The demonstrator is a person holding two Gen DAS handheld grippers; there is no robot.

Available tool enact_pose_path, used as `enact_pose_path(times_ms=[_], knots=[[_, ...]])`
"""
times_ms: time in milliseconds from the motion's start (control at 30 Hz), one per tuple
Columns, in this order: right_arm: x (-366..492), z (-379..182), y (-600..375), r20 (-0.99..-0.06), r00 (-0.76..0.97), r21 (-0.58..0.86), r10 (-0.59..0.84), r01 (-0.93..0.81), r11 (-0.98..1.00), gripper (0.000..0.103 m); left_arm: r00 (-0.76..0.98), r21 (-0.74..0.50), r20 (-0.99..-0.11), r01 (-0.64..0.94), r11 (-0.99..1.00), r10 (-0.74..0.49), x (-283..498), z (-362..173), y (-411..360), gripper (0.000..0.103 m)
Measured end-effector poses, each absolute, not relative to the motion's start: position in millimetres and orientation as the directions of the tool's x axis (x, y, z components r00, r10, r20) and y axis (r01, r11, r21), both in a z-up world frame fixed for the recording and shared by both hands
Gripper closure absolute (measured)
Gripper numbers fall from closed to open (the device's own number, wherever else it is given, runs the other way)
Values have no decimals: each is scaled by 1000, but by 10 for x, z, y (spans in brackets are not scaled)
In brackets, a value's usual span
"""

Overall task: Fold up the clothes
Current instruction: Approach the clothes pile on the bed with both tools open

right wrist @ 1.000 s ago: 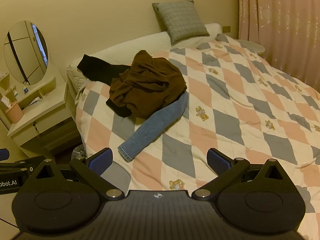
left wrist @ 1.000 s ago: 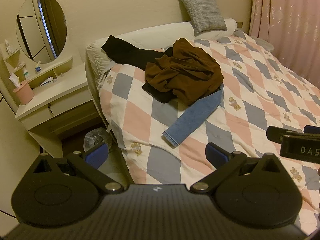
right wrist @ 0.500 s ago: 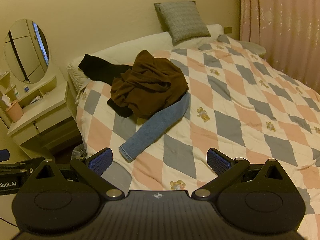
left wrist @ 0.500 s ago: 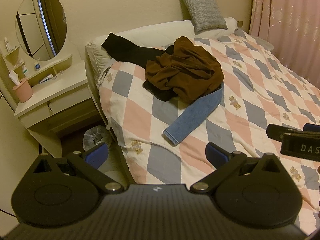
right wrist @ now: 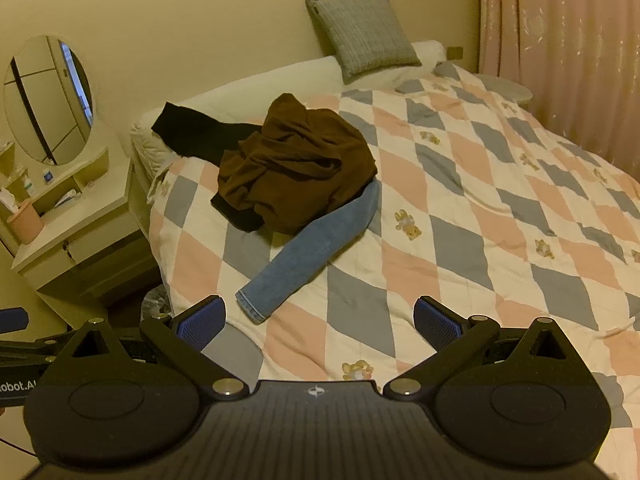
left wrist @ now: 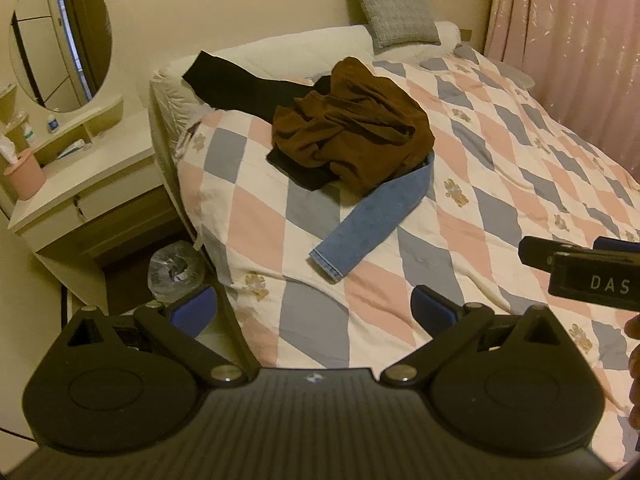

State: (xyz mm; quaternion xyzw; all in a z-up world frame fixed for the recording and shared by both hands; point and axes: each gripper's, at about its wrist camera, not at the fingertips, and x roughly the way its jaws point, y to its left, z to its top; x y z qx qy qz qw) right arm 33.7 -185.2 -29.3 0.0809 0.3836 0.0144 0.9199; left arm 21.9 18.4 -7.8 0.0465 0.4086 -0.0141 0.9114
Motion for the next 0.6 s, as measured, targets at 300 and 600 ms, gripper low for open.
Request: enact_pose_path(times_ms=[300, 600], knots=[[688, -416, -1851, -727, 685, 158, 52, 93, 983, 0, 648, 78, -762, 117, 990, -16, 639, -216, 166, 1], [1298, -543, -1763, -758, 653, 154, 4, 173, 973, 0, 641, 97, -766, 180, 979, -42, 1400, -324, 260, 1]])
